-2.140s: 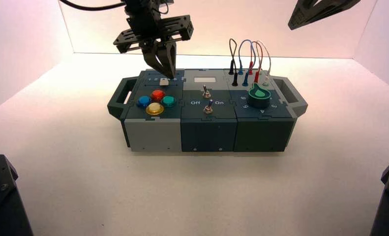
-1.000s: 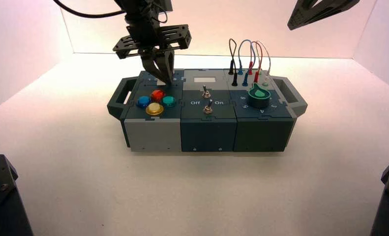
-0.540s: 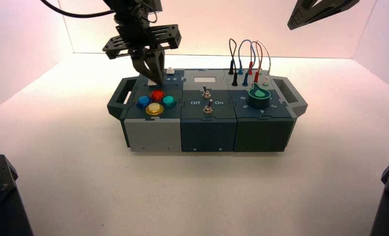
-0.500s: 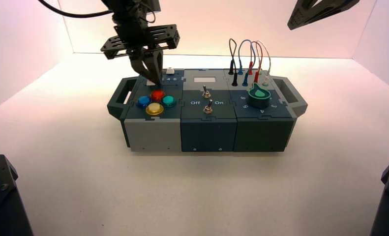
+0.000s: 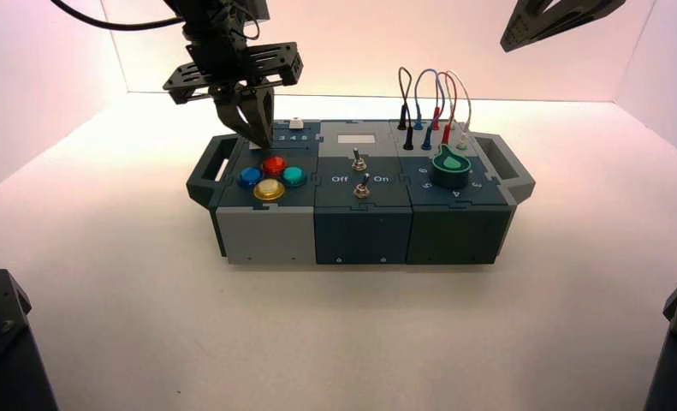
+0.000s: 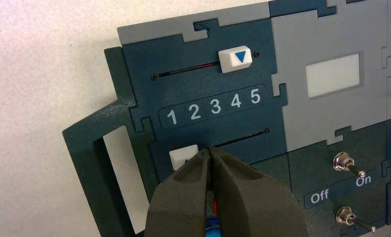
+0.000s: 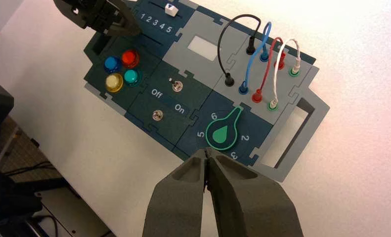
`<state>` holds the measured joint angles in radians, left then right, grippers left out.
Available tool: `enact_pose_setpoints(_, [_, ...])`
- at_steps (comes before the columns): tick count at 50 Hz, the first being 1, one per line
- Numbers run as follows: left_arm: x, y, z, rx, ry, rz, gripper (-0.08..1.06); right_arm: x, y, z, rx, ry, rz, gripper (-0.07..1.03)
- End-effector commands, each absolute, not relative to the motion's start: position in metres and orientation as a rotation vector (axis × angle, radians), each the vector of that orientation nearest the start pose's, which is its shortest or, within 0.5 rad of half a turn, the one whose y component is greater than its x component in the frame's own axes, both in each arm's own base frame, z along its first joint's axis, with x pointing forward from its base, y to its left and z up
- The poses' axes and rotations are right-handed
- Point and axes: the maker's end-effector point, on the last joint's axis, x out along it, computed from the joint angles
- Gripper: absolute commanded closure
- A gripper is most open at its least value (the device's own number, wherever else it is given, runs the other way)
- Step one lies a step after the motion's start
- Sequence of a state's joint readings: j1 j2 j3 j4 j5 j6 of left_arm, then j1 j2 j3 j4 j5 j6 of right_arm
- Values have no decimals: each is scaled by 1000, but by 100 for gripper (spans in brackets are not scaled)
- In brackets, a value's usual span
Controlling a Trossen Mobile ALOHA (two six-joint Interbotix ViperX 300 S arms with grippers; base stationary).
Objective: Move the bottom slider to position 1.
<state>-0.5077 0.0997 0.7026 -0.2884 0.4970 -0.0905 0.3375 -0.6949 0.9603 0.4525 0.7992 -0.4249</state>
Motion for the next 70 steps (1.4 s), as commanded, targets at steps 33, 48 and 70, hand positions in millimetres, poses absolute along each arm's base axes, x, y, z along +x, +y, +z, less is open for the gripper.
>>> enact_pose_setpoints(33, [286,-184,96,46,1312,-405,101,204,131,182,-96,970,653,98])
enact_pose_setpoints(48, [283,-163,119,264,1338,-433,101,204,130,182,-113,965,651,98])
enact_pose_setpoints(70, [296,-159,138,344,1157,-465,101,198,126,169,-120,979,643,98])
